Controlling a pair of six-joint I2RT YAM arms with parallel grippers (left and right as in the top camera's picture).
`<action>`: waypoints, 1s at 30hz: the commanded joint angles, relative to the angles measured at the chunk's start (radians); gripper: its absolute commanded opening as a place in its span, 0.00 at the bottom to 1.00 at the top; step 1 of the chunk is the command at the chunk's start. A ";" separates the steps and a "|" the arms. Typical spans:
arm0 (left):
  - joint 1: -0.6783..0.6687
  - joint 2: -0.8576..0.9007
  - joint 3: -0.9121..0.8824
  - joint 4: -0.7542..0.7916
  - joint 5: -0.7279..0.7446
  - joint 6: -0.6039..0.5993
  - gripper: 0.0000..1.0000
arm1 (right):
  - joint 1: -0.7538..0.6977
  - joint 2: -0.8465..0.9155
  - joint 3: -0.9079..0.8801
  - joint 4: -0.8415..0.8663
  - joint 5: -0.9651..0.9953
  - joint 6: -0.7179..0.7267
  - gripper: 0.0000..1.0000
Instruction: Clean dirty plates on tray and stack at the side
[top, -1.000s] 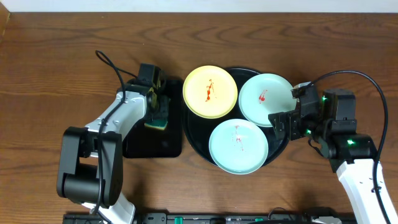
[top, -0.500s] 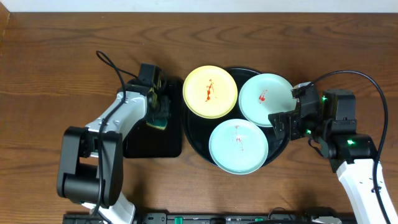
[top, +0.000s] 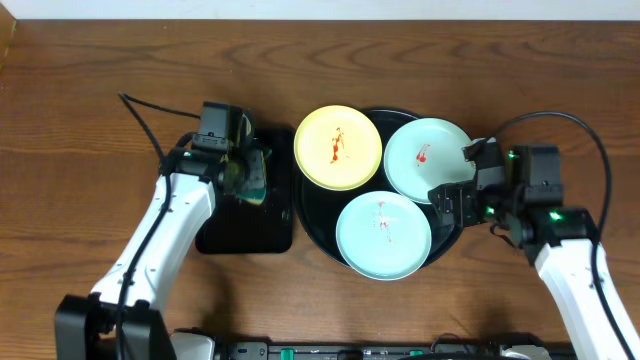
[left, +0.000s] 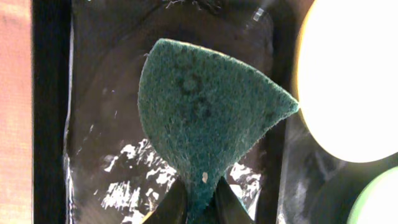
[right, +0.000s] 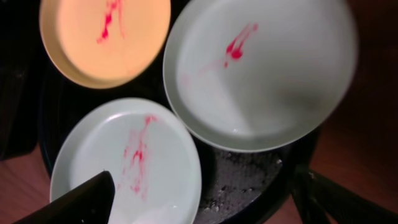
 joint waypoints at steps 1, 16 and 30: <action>0.003 -0.037 -0.003 0.046 0.012 -0.010 0.07 | 0.024 0.063 0.010 -0.013 -0.026 0.022 0.80; 0.095 -0.042 -0.003 0.131 0.315 -0.144 0.07 | 0.076 0.296 0.010 -0.014 -0.022 0.047 0.71; 0.293 -0.040 -0.003 0.142 0.639 -0.076 0.07 | 0.076 0.344 0.010 0.012 -0.022 0.047 0.66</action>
